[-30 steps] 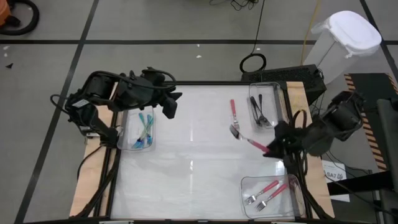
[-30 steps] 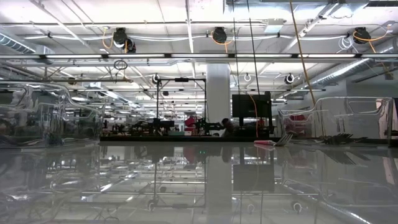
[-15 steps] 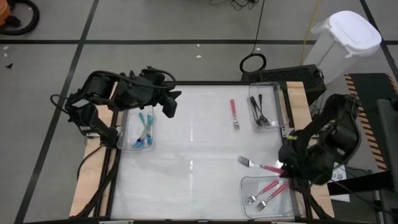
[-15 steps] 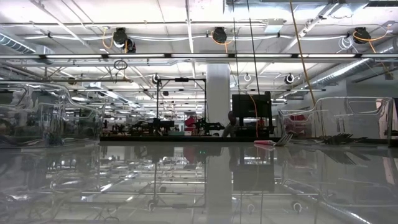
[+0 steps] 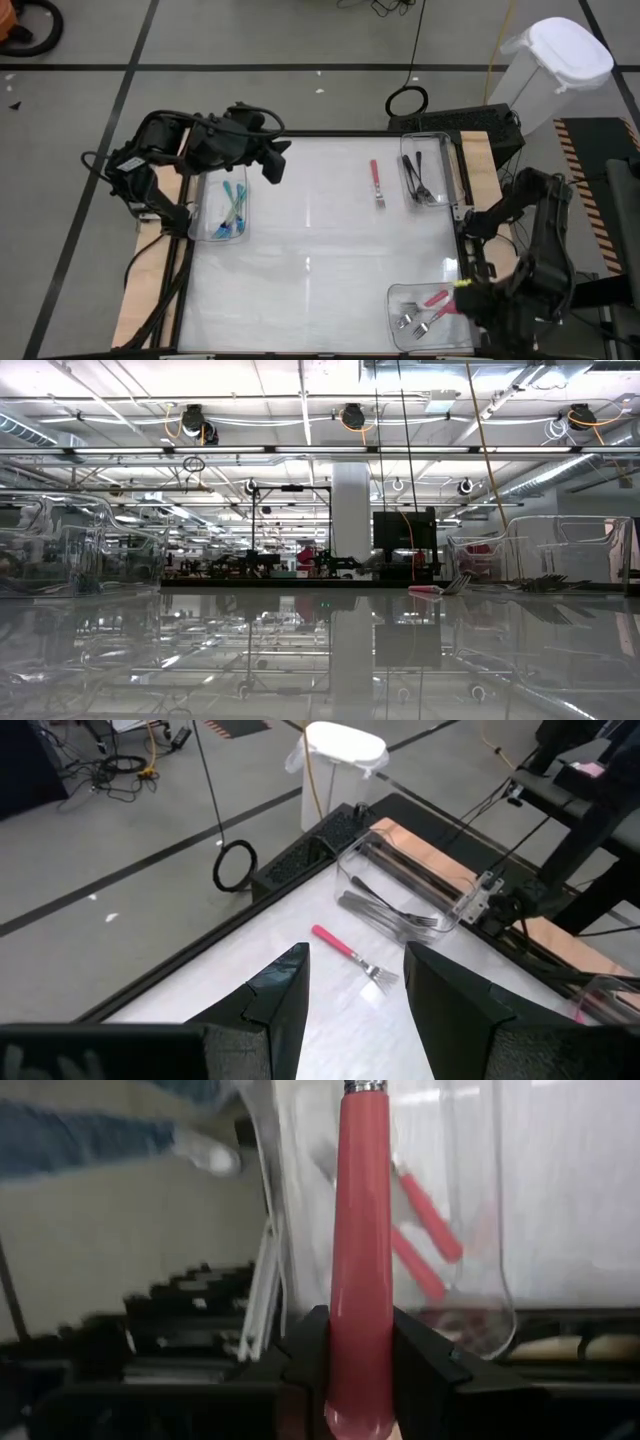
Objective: Sort silverware by color (type)
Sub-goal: Put the pink fork into the bottom right transparent bin
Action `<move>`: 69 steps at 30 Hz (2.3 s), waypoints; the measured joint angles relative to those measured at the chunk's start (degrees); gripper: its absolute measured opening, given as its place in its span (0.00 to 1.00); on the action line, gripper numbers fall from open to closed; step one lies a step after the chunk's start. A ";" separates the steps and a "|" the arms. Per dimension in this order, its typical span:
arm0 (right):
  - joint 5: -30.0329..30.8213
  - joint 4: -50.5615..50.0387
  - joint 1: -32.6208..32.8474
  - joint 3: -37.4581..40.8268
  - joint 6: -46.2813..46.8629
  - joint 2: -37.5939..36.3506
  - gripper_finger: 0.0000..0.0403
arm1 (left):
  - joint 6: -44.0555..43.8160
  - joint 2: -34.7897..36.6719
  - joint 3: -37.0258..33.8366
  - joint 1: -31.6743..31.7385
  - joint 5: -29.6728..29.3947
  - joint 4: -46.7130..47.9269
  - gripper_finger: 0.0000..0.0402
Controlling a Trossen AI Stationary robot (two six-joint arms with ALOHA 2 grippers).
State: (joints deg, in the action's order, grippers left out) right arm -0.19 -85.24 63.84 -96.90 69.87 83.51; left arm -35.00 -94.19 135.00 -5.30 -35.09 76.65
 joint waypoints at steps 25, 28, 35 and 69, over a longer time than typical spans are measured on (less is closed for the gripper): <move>-3.09 9.71 4.45 15.14 -9.06 5.55 0.19 | 2.29 0.00 0.00 -2.85 6.60 -0.22 0.41; -3.06 12.98 4.32 17.87 -9.28 5.55 0.19 | 2.17 0.00 0.00 -3.31 6.60 -0.22 0.41; -3.08 16.71 3.78 22.87 -9.84 5.52 0.19 | 1.09 0.00 0.00 -3.45 6.60 -0.25 0.41; -2.80 35.95 1.01 37.35 -14.86 5.52 0.28 | 3.17 -5.18 0.00 -1.62 7.28 -8.31 0.41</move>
State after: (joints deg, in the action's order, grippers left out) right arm -2.99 -49.29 64.85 -59.55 55.01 89.03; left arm -31.84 -99.37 135.00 -6.92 -27.81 68.34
